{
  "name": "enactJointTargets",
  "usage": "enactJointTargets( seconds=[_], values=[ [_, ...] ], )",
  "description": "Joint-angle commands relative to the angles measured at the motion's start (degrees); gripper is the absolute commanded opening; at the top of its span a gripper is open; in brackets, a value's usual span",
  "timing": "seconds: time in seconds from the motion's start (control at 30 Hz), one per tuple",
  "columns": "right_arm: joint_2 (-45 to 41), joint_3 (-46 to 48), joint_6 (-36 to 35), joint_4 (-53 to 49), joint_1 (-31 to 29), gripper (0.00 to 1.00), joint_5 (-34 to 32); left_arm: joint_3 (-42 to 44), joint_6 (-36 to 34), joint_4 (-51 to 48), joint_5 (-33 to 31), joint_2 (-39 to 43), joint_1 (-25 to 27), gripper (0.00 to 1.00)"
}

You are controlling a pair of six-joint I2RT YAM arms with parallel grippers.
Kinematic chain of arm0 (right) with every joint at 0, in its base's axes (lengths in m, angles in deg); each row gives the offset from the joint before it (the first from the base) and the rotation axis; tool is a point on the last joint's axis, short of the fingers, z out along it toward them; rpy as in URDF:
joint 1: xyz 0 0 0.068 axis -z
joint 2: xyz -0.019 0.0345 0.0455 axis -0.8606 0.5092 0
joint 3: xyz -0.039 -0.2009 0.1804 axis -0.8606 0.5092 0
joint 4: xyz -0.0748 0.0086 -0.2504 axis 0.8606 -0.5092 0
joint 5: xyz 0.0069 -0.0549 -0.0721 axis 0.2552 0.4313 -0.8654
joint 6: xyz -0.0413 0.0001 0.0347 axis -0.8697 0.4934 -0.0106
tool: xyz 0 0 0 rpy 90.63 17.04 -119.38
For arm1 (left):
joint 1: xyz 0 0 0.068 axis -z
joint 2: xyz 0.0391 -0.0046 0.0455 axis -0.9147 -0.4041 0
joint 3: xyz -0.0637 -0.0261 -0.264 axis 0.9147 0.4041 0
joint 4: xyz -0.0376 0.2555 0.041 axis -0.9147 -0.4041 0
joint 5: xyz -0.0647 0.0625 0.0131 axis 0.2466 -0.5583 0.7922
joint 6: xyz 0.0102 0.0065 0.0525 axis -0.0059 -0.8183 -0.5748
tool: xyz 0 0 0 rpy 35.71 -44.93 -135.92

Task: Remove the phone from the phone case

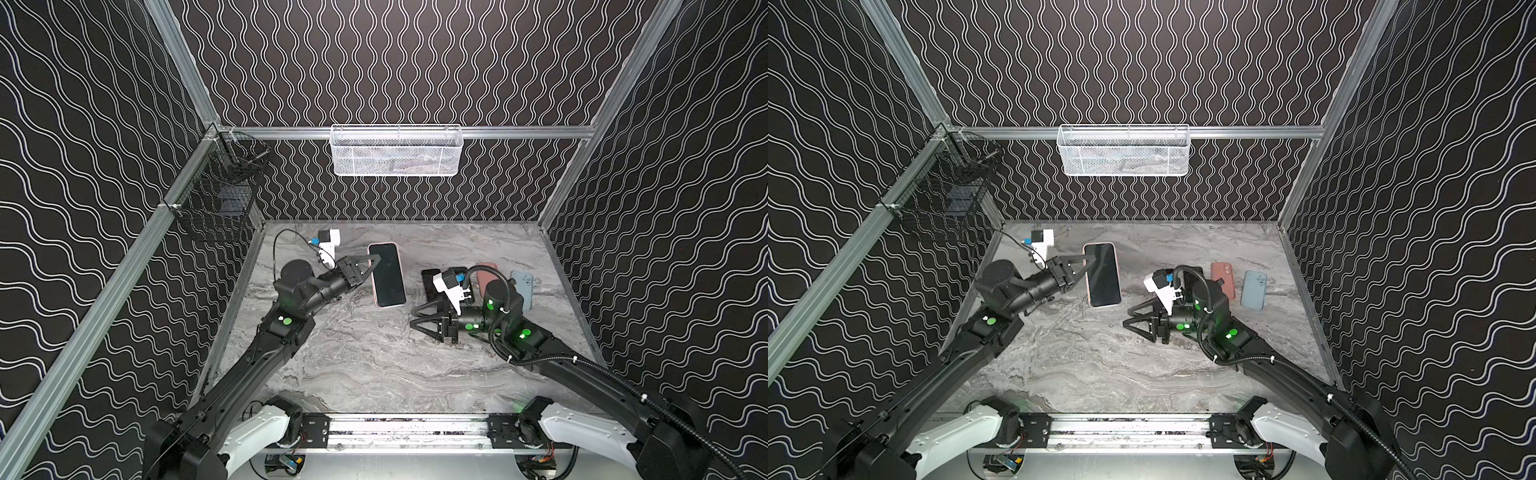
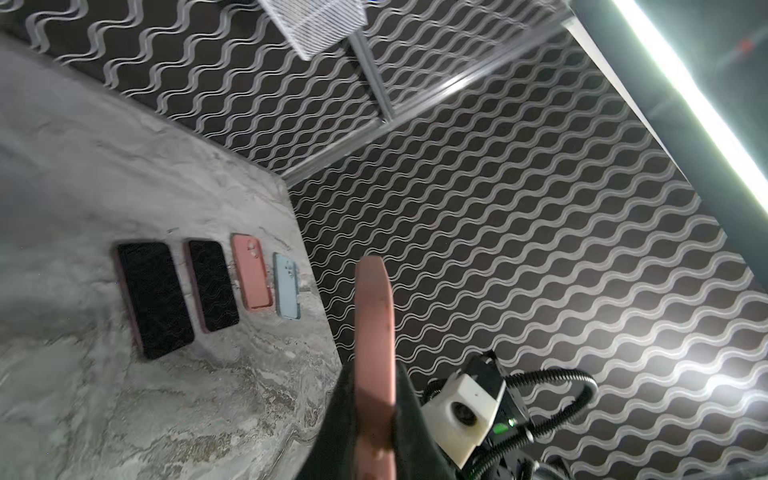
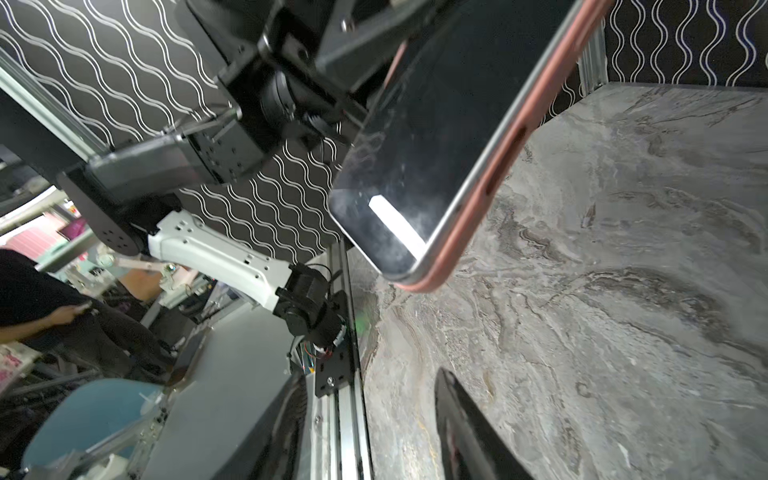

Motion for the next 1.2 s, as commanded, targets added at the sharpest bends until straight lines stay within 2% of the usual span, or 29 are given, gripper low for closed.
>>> enactJointTargets(
  seconds=[0.0, 0.1, 0.2, 0.4, 0.7, 1.17],
  values=[
    [0.48, 2.76, 13.72, 18.59, -0.1, 0.52, -2.89, 2.7, 8.17, 7.89, -7.57, 1.73, 0.07, 0.0],
    [0.89, 3.47, 16.42, 20.17, -0.95, 0.59, -7.92, 5.37, 11.71, 12.02, -8.33, 2.62, 0.01, 0.0],
    [0.96, 4.76, 18.69, 22.01, -1.77, 0.61, -12.78, 8.22, 15.15, 15.54, -9.35, 3.21, 0.12, 0.0],
    [3.65, 5.43, 22.66, 28.31, -3.3, 0.64, -15.95, 11.33, 17.58, 17.76, -10.61, 4.47, 0.16, 0.0],
    [8.92, 4.63, 23.88, 33.49, -5.72, 0.65, -16.91, 12.62, 20.49, 20.61, -10.34, 4.49, 0.6, 0.0],
    [12.08, 3.03, 23.62, 34.04, -6.72, 0.65, -17.26, 13.25, 23.34, 22.51, -10.33, 5.06, 1.74, 0.0]
  ],
)
